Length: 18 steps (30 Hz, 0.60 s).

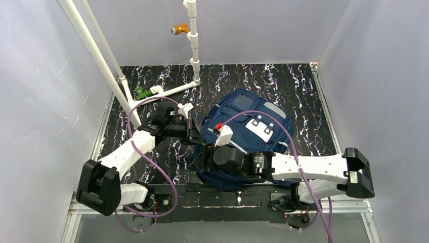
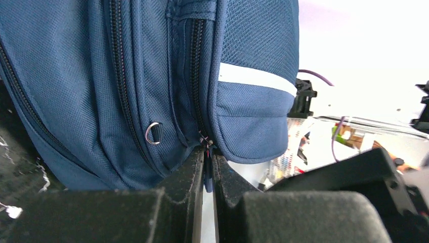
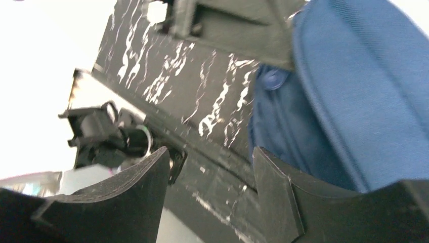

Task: Pack the student bag
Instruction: Zip the student bag at the center of the board.

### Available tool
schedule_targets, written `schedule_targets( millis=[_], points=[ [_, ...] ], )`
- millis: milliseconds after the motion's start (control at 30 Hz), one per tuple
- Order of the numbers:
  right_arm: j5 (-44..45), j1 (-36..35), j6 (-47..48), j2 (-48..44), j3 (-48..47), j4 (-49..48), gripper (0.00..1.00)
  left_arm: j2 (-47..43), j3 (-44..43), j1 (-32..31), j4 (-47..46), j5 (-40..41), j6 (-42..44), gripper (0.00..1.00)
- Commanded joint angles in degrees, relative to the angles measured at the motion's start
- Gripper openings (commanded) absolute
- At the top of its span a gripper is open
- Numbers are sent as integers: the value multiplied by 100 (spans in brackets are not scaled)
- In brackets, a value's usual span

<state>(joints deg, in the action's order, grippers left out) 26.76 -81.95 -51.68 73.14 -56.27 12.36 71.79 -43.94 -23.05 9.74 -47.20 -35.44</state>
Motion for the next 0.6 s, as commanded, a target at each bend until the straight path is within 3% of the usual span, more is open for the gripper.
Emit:
schedule_targets(
  millis=[0, 167, 467, 567],
  points=[
    [1683, -58, -657, -1, 472, -1162, 69, -99, -246, -62, 510, -764, -571, 1],
    [2192, -58, -922, 328, 335, -1094, 67, -163, -242, -61, 509, -892, -632, 3],
    [2683, 21, -1374, 771, 25, -838, 54, -156, -192, -59, 512, -948, -654, 3],
    [2730, 120, -1506, 840, -14, -825, 44, -172, -210, -60, 538, -940, -652, 3]
  ],
)
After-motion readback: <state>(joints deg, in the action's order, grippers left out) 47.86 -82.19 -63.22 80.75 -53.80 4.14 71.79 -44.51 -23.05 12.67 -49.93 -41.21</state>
